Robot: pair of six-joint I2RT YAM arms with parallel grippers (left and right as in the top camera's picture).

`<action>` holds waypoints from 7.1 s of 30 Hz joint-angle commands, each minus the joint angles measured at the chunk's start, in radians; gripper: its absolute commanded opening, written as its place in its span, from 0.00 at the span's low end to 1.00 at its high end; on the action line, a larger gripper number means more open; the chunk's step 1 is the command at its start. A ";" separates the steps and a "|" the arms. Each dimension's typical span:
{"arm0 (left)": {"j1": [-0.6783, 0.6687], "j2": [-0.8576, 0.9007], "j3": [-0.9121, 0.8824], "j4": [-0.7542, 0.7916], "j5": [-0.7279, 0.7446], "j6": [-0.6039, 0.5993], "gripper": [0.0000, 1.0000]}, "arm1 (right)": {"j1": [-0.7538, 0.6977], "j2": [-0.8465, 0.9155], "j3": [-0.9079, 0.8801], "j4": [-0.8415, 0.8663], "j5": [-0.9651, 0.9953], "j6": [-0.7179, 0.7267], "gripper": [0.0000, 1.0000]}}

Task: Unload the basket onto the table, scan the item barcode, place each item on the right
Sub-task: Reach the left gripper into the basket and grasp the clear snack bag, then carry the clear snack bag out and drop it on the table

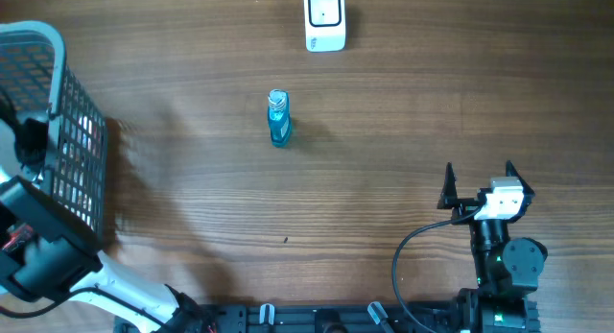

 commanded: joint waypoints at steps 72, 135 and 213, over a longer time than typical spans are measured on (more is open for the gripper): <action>-0.022 -0.047 -0.319 0.196 -0.023 -0.029 0.04 | 0.003 0.002 -0.001 0.005 -0.016 0.018 1.00; -0.023 -0.018 -0.224 0.347 0.237 0.077 0.97 | 0.003 0.002 -0.001 0.004 -0.016 0.018 1.00; -0.652 -0.595 0.353 -0.306 -0.228 -0.027 1.00 | 0.003 0.002 -0.001 0.005 -0.016 0.018 1.00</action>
